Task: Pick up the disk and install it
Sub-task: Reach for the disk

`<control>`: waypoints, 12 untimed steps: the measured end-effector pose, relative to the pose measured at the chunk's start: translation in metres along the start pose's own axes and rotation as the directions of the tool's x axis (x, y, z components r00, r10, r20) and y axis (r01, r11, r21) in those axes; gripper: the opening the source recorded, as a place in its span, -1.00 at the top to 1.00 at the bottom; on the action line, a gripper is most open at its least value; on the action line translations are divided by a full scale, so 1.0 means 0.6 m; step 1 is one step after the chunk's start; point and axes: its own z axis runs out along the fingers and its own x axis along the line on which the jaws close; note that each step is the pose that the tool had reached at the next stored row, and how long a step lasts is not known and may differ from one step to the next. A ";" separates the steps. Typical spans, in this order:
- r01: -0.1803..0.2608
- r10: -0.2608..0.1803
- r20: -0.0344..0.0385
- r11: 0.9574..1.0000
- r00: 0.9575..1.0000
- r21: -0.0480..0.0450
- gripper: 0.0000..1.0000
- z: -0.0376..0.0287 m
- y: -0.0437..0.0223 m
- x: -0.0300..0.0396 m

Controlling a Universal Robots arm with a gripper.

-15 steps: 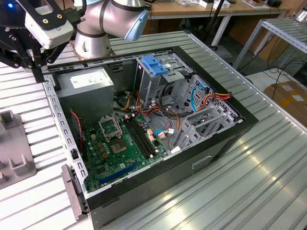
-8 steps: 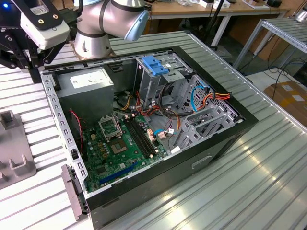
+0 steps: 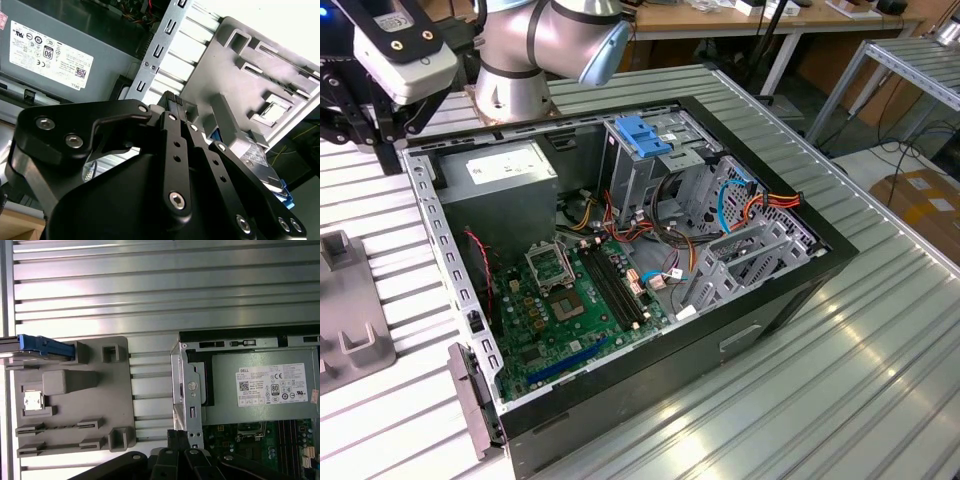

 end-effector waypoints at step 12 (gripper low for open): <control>0.000 0.000 0.000 1.000 1.000 0.000 0.80 0.000 -0.001 0.012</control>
